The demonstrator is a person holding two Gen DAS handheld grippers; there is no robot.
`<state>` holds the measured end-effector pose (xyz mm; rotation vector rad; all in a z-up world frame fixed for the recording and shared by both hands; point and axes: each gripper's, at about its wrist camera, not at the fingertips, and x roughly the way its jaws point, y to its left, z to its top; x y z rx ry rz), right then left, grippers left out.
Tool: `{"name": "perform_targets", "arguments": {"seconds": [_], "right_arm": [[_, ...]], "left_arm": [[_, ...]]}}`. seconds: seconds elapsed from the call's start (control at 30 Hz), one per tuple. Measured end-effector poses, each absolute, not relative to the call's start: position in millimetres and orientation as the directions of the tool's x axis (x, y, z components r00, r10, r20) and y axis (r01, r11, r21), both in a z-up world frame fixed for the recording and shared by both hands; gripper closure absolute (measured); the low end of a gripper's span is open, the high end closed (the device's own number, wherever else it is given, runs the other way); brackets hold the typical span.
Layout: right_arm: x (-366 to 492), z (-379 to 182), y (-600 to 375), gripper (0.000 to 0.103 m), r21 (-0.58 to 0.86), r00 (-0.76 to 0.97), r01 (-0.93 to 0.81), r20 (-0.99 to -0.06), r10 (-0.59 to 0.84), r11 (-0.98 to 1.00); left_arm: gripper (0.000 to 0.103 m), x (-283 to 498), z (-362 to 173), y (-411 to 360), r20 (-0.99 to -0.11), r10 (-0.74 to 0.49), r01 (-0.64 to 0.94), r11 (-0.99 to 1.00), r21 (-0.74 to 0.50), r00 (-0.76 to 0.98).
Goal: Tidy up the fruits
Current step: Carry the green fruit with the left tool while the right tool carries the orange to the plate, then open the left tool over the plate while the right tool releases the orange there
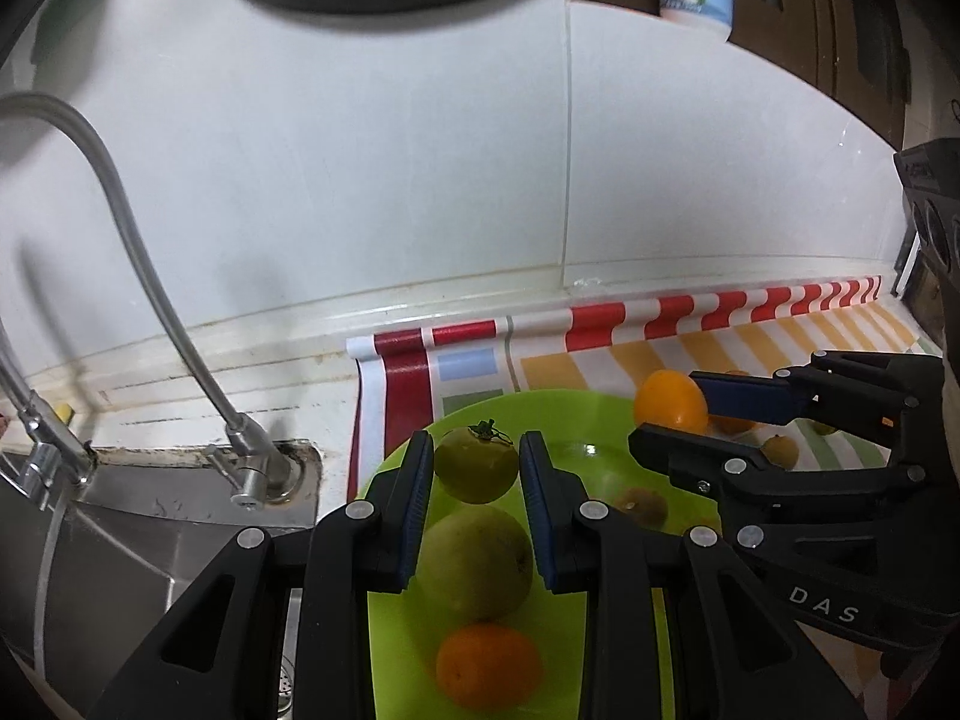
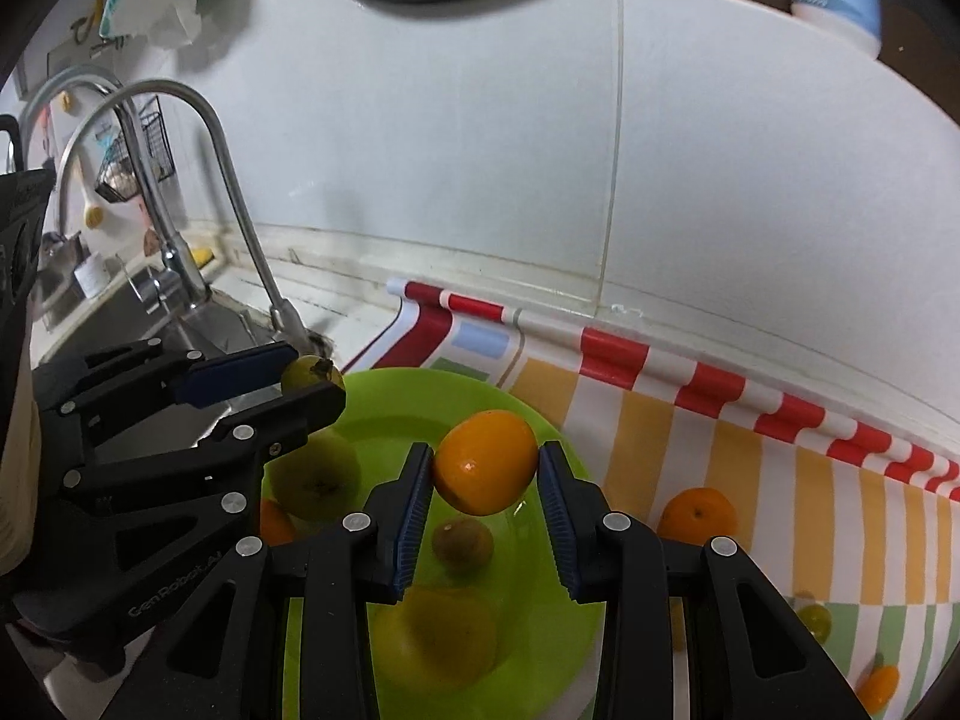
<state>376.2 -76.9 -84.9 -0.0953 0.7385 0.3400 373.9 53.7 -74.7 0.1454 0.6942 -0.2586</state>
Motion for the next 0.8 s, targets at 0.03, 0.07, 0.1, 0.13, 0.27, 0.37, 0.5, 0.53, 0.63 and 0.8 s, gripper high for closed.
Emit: {"name": "perform_targets", "arguments": {"seconds": [0.03, 0.07, 0.1, 0.13, 0.27, 0.37, 0.5, 0.53, 0.63, 0.8], "right_arm": [[379, -87, -76, 0.066, 0.034, 0.684, -0.338, -0.678, 0.270, 0.941], [380, -88, -76, 0.066, 0.035, 0.681, -0.337, -0.680, 0.270, 0.941], [382, -89, -76, 0.066, 0.038, 0.679, -0.338, -0.682, 0.272, 0.940], [383, -89, -76, 0.066, 0.039, 0.678, -0.338, -0.682, 0.272, 0.940], [386, -92, -77, 0.066, 0.044, 0.679, -0.334, -0.681, 0.273, 0.942], [386, -93, -78, 0.066, 0.051, 0.675, -0.331, -0.685, 0.274, 0.942], [381, -89, -80, 0.065, 0.061, 0.680, -0.325, -0.679, 0.278, 0.944], [378, -88, -80, 0.065, 0.057, 0.684, -0.323, -0.676, 0.275, 0.945], [368, -81, -83, 0.065, 0.062, 0.697, -0.318, -0.661, 0.277, 0.946], [343, -64, -88, 0.065, 0.048, 0.735, -0.298, -0.625, 0.262, 0.953]], "left_arm": [[0.073, 377, -77, 54, -0.655, -0.190, 0.282, 0.959, 0.037, 0.732], [0.073, 379, -79, 53, -0.656, -0.192, 0.282, 0.959, 0.033, 0.730], [0.073, 381, -80, 53, -0.658, -0.194, 0.283, 0.959, 0.030, 0.728], [0.073, 381, -81, 52, -0.658, -0.196, 0.284, 0.958, 0.027, 0.727], [0.067, 378, -79, 54, -0.654, -0.193, 0.274, 0.961, 0.023, 0.732], [0.065, 375, -75, 57, -0.647, -0.190, 0.262, 0.965, 0.015, 0.738], [0.064, 365, -69, 61, -0.635, -0.166, 0.239, 0.970, 0.031, 0.755], [0.064, 362, -67, 61, -0.632, -0.162, 0.235, 0.971, 0.034, 0.758], [0.064, 352, -60, 64, -0.622, -0.153, 0.223, 0.974, 0.036, 0.768], [0.061, 330, -47, 65, -0.606, -0.147, 0.210, 0.977, 0.035, 0.782]]}}
